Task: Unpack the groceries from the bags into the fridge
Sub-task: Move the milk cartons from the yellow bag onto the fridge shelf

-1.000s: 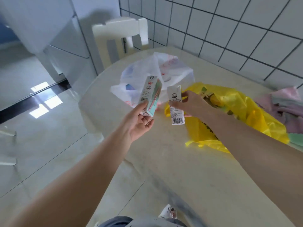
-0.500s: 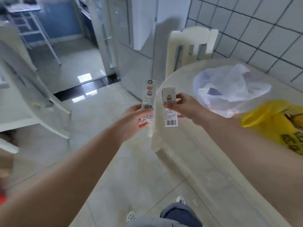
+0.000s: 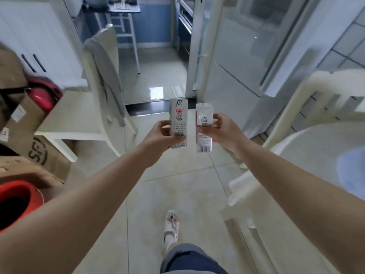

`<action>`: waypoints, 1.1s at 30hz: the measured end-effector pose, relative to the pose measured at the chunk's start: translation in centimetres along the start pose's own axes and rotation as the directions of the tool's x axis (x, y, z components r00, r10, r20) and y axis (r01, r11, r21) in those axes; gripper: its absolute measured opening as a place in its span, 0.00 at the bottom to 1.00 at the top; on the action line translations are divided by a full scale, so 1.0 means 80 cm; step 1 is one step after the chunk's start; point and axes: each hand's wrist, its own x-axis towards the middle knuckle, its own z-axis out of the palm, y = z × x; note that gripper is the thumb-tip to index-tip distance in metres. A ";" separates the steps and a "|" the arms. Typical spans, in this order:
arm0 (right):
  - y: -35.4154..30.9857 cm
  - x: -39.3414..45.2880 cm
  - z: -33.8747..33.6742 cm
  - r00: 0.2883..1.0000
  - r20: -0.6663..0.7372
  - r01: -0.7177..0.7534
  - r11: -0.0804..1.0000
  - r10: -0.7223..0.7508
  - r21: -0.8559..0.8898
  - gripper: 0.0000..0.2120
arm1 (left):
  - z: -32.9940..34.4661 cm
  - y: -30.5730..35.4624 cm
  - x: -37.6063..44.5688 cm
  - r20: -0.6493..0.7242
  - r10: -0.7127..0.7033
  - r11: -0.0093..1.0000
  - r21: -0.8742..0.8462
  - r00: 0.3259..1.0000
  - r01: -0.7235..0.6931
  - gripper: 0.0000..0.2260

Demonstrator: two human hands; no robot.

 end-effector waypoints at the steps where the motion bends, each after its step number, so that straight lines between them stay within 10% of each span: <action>1: -0.006 0.031 0.007 1.000 -0.001 0.013 1.000 -0.013 0.016 0.19 | -0.014 0.012 0.024 -0.012 0.006 1.000 0.013 1.000 -0.006 0.27; 20: -0.161 0.522 0.013 0.973 -0.204 0.109 0.994 -0.109 -0.009 0.24 | -0.136 0.281 0.509 0.173 0.127 0.990 -0.075 0.977 -0.115 0.19; 33: -0.231 0.744 -0.163 0.813 -0.578 0.096 0.995 -0.071 0.013 0.23 | -0.004 0.464 0.818 0.508 0.227 0.946 0.086 0.831 -0.311 0.22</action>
